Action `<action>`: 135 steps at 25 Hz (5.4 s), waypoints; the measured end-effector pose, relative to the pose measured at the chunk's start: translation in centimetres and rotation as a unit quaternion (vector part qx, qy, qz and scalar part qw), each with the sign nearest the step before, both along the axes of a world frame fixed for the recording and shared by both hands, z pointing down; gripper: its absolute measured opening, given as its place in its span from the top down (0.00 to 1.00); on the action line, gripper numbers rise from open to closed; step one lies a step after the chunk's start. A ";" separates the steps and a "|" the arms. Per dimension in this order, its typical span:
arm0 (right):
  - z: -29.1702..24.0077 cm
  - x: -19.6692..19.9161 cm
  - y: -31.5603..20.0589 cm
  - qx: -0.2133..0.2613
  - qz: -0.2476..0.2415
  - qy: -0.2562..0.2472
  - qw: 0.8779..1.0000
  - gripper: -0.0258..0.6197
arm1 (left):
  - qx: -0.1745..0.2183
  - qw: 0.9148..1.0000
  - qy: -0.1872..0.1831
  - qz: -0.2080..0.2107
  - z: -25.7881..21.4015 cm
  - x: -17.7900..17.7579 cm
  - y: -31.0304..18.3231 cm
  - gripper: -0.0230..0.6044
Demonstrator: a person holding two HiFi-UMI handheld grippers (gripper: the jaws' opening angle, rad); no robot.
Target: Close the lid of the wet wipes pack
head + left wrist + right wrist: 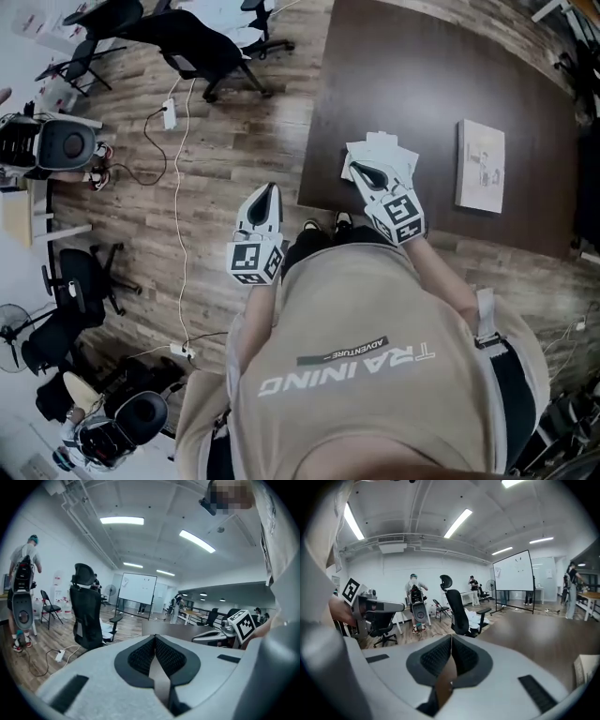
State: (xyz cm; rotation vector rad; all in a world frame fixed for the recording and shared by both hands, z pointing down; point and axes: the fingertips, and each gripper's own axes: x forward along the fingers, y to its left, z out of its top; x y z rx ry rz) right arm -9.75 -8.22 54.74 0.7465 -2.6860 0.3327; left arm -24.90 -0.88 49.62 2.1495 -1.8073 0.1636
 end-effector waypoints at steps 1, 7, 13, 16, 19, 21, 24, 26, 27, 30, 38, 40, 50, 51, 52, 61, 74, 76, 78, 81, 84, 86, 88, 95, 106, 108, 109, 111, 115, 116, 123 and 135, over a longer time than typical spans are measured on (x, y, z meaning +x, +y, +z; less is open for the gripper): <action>-0.2 0.2 0.0 -0.002 0.013 0.000 1.000 0.94 | -0.004 1.000 0.001 0.015 0.1 0.2 -0.3 0.95; -0.9 1.8 0.5 0.000 0.103 0.009 0.995 0.94 | -0.032 0.993 0.013 0.116 1.9 1.7 -1.6 0.95; -2.9 5.0 0.0 0.017 0.196 0.024 0.980 0.94 | -0.024 0.979 0.030 0.201 2.0 4.0 -3.8 0.95; -2.6 7.7 0.4 0.009 0.257 0.027 0.966 0.94 | -0.013 0.970 0.039 0.238 1.9 5.4 -4.7 0.95; -2.5 9.6 1.0 -0.003 0.295 0.028 0.955 0.94 | -0.010 0.963 0.052 0.264 2.2 6.3 -5.1 0.95; -2.7 10.1 1.4 -0.002 0.306 0.034 0.952 0.94 | -0.015 0.962 0.059 0.268 2.8 6.3 -5.2 0.95; -2.9 10.4 1.5 0.001 0.313 0.040 0.949 0.94 | -0.022 0.961 0.070 0.266 3.1 6.4 -5.9 0.95; -3.0 10.5 1.3 0.003 0.312 0.045 0.949 0.94 | -0.023 0.960 0.072 0.269 3.0 6.7 -6.2 0.95; -3.0 10.5 1.1 0.005 0.309 0.047 0.950 0.94 | -0.023 0.960 0.072 0.271 2.9 6.9 -6.5 0.95; -2.7 10.7 0.3 0.007 0.296 0.050 0.954 0.94 | -0.022 0.960 0.065 0.273 2.9 7.7 -7.2 0.95; -1.4 13.4 -4.2 -0.002 0.265 0.018 0.964 0.94 | -0.032 0.975 0.046 0.215 2.6 9.9 -10.1 0.95; -1.4 14.6 -5.6 -0.002 0.257 0.009 0.966 0.94 | -0.035 0.979 0.047 0.196 2.2 11.0 -10.9 0.95; 1.0 19.3 -9.6 -0.037 0.175 -0.027 0.983 0.94 | -0.071 0.982 0.024 0.173 3.6 18.9 -14.8 0.95; 1.3 19.7 -9.8 -0.037 0.161 -0.022 0.986 0.94 | -0.074 0.983 0.022 0.169 3.8 19.5 -15.1 0.95; 1.6 19.9 -9.9 -0.039 0.147 -0.020 0.988 0.94 | -0.076 0.983 0.021 0.164 4.0 20.1 -15.3 0.95; 4.2 20.9 -10.5 -0.066 0.091 -0.014 0.994 0.94 | -0.093 0.984 0.023 0.148 4.8 22.3 -16.4 0.95; 4.4 19.6 -8.5 -0.092 0.077 -0.013 0.993 0.94 | -0.102 0.977 0.025 0.186 5.5 22.5 -16.1 0.95; 4.0 19.3 -8.2 -0.083 0.081 0.003 0.993 0.94 | -0.096 0.975 0.022 0.200 5.0 22.5 -16.1 0.95; 3.8 18.8 -8.2 -0.074 0.087 0.018 0.993 0.94 | -0.088 0.973 0.018 0.213 4.5 22.3 -16.1 0.95; 3.6 18.0 -8.3 -0.069 0.098 0.027 0.992 0.94 | -0.079 0.971 0.019 0.224 4.2 21.6 -16.0 0.95; 3.4 17.1 -8.9 -0.065 0.107 0.037 0.991 0.94 | -0.076 0.971 0.023 0.227 4.3 20.7 -15.8 0.95; 3.4 16.3 -9.4 -0.062 0.111 0.048 0.991 0.94 | -0.075 0.971 0.028 0.225 4.4 19.8 -15.6 0.95; 3.6 15.3 -9.8 -0.055 0.111 0.065 0.990 0.94 | -0.078 0.972 0.036 0.219 4.6 18.7 -15.5 0.95; 5.3 13.5 -11.3 -0.054 0.106 0.096 0.988 0.93 | -0.078 0.973 0.052 0.212 4.9 16.9 -15.3 0.95; 7.9 12.3 -12.7 -0.086 0.067 0.121 0.987 0.93 | -0.089 0.976 0.042 0.193 6.0 13.9 -15.2 0.95; 9.0 12.2 -13.0 -0.099 0.059 0.129 0.985 0.93 | -0.091 0.977 0.050 0.189 6.2 14.1 -15.3 0.95; 9.6 12.1 -13.2 -0.107 0.056 0.132 0.984 0.91 | -0.092 0.977 0.058 0.184 6.3 14.2 -15.4 0.95; 10.6 11.8 -13.5 -0.122 0.052 0.135 0.982 0.84 | -0.092 0.978 0.073 0.174 6.4 14.2 -15.5 0.95; 11.9 11.1 -13.7 -0.150 0.038 0.139 0.978 0.84 | -0.096 0.976 0.074 0.181 6.6 14.5 -15.3 0.95; 12.2 11.0 -13.7 -0.157 0.031 0.143 0.977 0.84 | -0.098 0.975 0.071 0.186 6.8 14.6 -15.3 0.95; 13.8 10.9 -13.4 -0.190 -0.019 0.171 0.967 0.84 | -0.111 0.975 0.069 0.180 7.5 14.4 -15.6 0.95; 15.6 10.7 -12.6 -0.345 -0.067 0.108 0.930 0.84 | -0.125 0.977 0.067 0.159 8.2 14.5 -15.2 0.95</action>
